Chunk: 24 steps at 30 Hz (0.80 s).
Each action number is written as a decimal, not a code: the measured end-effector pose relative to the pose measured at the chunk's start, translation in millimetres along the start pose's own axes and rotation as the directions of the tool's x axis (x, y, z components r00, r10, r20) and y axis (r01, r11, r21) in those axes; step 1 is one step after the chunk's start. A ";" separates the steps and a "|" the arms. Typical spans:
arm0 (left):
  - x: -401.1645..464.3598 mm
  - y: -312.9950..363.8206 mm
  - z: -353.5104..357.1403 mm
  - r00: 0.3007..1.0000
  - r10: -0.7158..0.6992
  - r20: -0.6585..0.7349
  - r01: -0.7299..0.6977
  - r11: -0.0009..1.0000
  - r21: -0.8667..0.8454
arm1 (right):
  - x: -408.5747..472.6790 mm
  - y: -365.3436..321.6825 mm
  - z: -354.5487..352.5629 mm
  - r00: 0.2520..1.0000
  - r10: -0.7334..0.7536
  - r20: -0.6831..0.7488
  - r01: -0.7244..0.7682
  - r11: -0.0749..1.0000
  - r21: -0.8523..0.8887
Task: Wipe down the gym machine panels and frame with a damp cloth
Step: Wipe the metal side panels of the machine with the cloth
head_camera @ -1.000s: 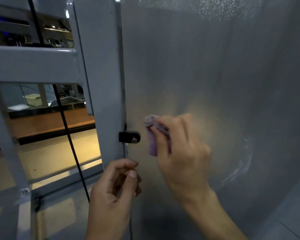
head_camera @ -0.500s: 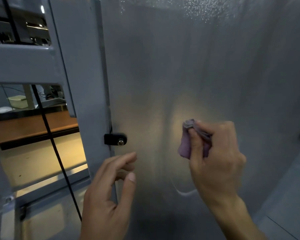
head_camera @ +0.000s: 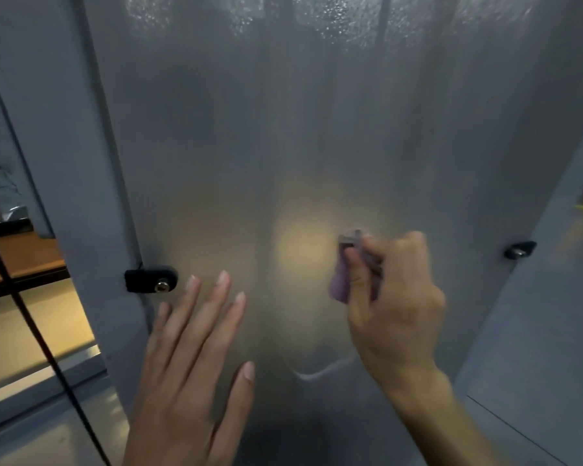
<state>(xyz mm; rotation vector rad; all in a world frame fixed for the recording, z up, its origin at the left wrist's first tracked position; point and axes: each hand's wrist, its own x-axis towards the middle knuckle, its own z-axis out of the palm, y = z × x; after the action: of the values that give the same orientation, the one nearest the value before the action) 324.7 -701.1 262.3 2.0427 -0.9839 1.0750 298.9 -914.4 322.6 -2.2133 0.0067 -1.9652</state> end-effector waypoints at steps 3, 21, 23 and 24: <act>0.1 -0.3 8.3 1.000 0.023 0.007 -0.024 0.998 0.050 | -1.9 -15.2 9.1 0.980 -0.198 0.030 0.198 0.980 0.018; 7.9 15.4 36.8 0.993 0.080 -0.084 -0.062 0.978 0.198 | -1.9 86.2 -26.0 0.997 -0.068 -0.042 0.063 0.992 -0.108; 9.1 16.7 38.1 0.992 0.090 -0.088 -0.070 0.974 0.214 | -3.6 91.4 -30.2 0.999 -0.001 -0.049 -0.005 0.994 -0.110; 9.6 17.4 38.9 0.991 0.097 -0.089 -0.075 0.972 0.221 | -4.5 86.3 -28.3 0.999 -0.017 -0.039 0.012 0.994 -0.110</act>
<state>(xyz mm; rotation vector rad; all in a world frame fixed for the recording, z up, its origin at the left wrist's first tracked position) 329.5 -744.0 255.2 2.1103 -0.9474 1.3694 280.5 -1002.5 309.2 -2.2461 0.1070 -2.0637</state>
